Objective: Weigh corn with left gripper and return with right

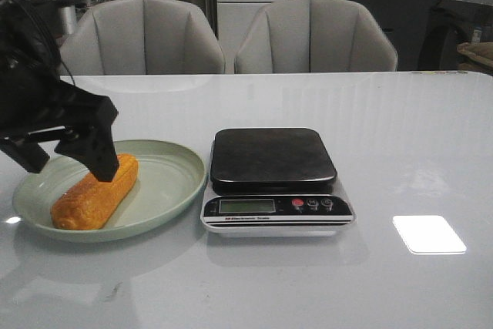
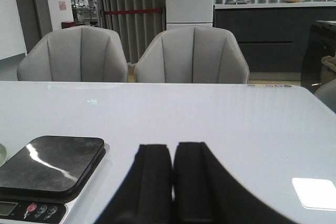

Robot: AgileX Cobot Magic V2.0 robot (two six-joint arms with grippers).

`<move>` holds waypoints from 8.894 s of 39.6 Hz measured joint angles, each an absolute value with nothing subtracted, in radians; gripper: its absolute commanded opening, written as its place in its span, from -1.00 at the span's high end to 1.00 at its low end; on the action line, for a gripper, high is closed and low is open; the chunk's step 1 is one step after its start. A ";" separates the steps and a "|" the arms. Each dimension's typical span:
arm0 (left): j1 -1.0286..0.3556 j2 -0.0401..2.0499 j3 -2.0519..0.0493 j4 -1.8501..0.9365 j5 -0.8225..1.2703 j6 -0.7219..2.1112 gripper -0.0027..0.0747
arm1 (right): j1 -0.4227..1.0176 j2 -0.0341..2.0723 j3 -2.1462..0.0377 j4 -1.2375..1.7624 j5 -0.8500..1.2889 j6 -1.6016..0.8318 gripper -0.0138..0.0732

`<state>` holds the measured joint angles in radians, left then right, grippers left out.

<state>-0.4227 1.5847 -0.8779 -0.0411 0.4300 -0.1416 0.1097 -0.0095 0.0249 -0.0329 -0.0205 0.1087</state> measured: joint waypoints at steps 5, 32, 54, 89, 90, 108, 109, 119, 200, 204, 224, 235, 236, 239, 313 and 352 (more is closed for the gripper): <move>-0.423 1.649 -0.893 -0.047 0.427 -0.142 -0.43 | 0.110 -0.010 0.025 -0.033 -0.021 0.109 0.31; -0.531 1.742 -1.200 -0.101 0.555 -0.120 0.61 | 0.110 -0.010 0.025 -0.033 -0.021 0.109 0.31; -0.708 1.983 -1.421 -0.248 0.523 -0.120 -0.05 | 0.110 -0.010 0.025 -0.033 -0.021 0.109 0.31; -0.637 1.706 -1.379 -0.184 0.608 -0.120 -0.39 | 0.110 -0.010 0.025 -0.033 -0.021 0.109 0.31; -0.637 1.680 -1.366 -0.180 0.605 -0.120 -0.39 | 0.110 -0.010 0.025 -0.033 -0.021 0.109 0.31; -0.637 1.163 -0.926 -0.135 0.499 -0.118 -0.39 | 0.110 -0.010 0.025 -0.033 -0.021 0.109 0.31; -0.637 1.131 -0.906 -0.133 0.496 -0.118 -0.39 | 0.110 -0.010 0.025 -0.033 -0.021 0.109 0.31; -0.637 0.823 -0.679 -0.105 0.482 -0.118 -0.39 | 0.110 -0.010 0.025 -0.033 -0.021 0.109 0.31; -0.637 0.097 -0.425 0.000 0.647 -0.117 0.64 | 0.279 0.658 -0.476 0.021 0.362 0.109 -0.37; -0.637 0.097 -0.425 0.000 0.647 -0.117 0.64 | 0.305 0.714 -0.508 0.021 0.366 0.109 -0.59; -0.637 0.097 -0.425 0.000 0.648 -0.117 0.64 | 0.424 1.231 -0.896 0.231 0.516 0.121 -0.71; -0.637 0.097 -0.425 0.000 0.650 -0.117 0.64 | 0.464 1.523 -1.151 0.283 0.593 0.314 -0.70; -0.637 0.097 -0.425 0.000 0.650 -0.117 0.64 | 0.466 1.548 -1.171 0.281 0.602 0.331 -0.70; -0.637 0.097 -0.425 0.000 0.650 -0.117 0.64 | 0.482 1.615 -1.247 0.262 0.640 0.406 -0.70; -0.637 0.097 -0.425 0.000 0.653 -0.117 0.64 | 0.849 2.169 -1.714 -0.008 0.665 0.735 -0.37; -0.637 0.097 -0.425 0.000 0.654 -0.117 0.64 | 0.831 2.125 -1.718 -0.010 0.662 0.691 -0.71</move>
<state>-0.6365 0.0967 -0.4254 0.0000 0.6542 -0.1165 0.8309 2.1249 -1.7180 -0.0099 0.6617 0.6914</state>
